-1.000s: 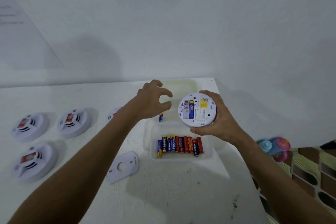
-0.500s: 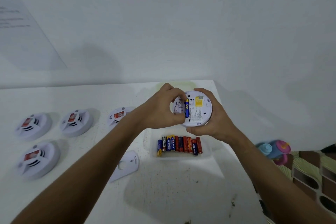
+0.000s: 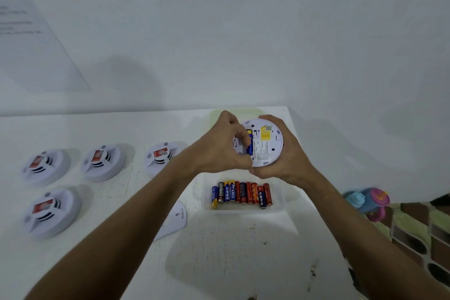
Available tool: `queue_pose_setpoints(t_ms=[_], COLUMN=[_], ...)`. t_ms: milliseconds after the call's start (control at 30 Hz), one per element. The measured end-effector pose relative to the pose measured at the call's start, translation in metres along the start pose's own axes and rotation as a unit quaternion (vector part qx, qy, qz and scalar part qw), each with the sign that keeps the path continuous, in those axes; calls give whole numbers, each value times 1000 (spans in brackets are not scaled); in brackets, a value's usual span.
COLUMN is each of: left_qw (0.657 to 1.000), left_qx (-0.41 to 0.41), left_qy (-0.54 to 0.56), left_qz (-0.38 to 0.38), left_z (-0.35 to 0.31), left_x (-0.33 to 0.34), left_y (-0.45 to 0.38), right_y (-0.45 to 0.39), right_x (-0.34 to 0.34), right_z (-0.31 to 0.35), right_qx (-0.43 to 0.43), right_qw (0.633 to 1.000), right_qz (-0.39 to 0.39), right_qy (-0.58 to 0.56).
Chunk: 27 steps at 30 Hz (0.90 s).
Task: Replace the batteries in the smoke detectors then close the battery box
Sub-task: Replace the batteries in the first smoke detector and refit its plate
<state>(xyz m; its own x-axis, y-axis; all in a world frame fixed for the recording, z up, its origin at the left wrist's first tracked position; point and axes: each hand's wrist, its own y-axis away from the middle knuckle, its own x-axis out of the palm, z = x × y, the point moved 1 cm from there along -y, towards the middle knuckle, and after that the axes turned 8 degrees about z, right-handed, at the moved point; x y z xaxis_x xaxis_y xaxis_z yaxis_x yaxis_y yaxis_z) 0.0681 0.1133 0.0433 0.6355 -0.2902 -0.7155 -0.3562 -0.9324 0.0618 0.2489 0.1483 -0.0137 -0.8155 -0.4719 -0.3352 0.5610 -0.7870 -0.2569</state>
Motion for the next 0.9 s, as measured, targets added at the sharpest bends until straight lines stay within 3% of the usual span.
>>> queue_pose_setpoints(t_ms=[200,900], left_qw=[999,1000], left_qx=[30,-10], left_qy=[7,-7], left_qz=[-23,-13], left_z=[5,4], left_x=[-9,-2], left_y=[0,-1], right_y=[-2,0], right_x=[-3,5], right_z=[-1,-11], right_qx=[-6,5], right_qw=[1000,1000], right_qz=[4,2], right_qy=[-5,1])
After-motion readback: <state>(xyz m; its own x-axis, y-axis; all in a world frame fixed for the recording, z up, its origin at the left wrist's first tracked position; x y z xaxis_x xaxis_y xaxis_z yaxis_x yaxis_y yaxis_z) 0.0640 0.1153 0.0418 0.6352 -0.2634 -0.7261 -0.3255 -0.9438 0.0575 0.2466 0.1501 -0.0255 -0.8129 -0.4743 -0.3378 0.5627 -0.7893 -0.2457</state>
